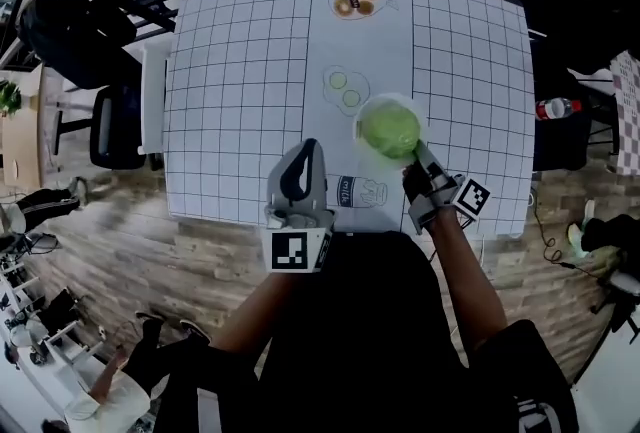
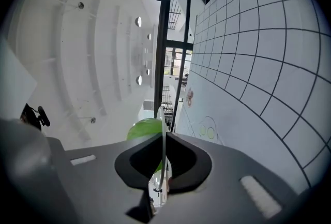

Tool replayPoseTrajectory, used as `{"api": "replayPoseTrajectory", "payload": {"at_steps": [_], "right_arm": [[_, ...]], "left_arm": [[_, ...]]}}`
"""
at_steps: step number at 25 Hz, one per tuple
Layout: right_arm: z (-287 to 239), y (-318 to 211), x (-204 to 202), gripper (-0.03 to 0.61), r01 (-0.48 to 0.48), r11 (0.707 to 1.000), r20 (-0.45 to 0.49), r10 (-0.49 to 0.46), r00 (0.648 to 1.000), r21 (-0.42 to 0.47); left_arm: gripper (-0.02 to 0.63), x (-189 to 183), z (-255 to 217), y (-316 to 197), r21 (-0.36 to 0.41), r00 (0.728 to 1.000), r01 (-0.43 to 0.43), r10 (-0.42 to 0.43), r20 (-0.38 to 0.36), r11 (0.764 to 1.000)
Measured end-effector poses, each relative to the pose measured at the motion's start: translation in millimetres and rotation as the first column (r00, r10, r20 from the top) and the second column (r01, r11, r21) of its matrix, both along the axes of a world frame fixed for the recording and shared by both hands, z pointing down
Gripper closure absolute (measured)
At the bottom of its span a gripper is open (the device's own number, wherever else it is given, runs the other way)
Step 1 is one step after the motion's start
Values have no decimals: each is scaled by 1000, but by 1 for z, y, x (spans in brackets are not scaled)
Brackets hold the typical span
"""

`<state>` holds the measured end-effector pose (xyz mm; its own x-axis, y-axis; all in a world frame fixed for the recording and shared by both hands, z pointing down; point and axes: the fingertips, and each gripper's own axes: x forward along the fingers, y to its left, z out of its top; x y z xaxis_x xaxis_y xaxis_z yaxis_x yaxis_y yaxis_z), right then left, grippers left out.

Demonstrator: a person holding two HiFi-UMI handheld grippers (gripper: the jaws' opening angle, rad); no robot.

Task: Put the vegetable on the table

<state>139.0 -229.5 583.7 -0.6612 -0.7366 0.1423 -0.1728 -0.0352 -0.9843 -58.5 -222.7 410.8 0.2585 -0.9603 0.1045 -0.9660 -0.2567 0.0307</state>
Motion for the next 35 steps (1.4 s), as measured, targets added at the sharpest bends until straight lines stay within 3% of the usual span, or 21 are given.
{"api": "replayPoseTrajectory", "payload": {"at_steps": [7, 11, 22, 26, 35], "right_arm": [[23, -15, 6, 566, 25, 1000, 2, -25, 1000, -3], [39, -22, 9, 561, 57, 998, -31, -57, 998, 8], [90, -38, 20, 565, 48, 998, -75, -52, 996, -47], [101, -46, 24, 565, 78, 997, -125, -78, 989, -6], [142, -42, 30, 561, 42, 990, -115, -58, 992, -133]], "left_arm": [[606, 3, 8, -3, -17, 999, 34, -33, 18, 999], [606, 11, 20, -6, -75, 999, 32, -31, 21, 997], [606, 31, 19, -28, -52, 1000, -4, 5, 25, 999], [606, 40, 19, -33, -64, 1000, -12, 14, 17, 998], [606, 54, 25, -43, -89, 999, -34, 36, 25, 995]]}}
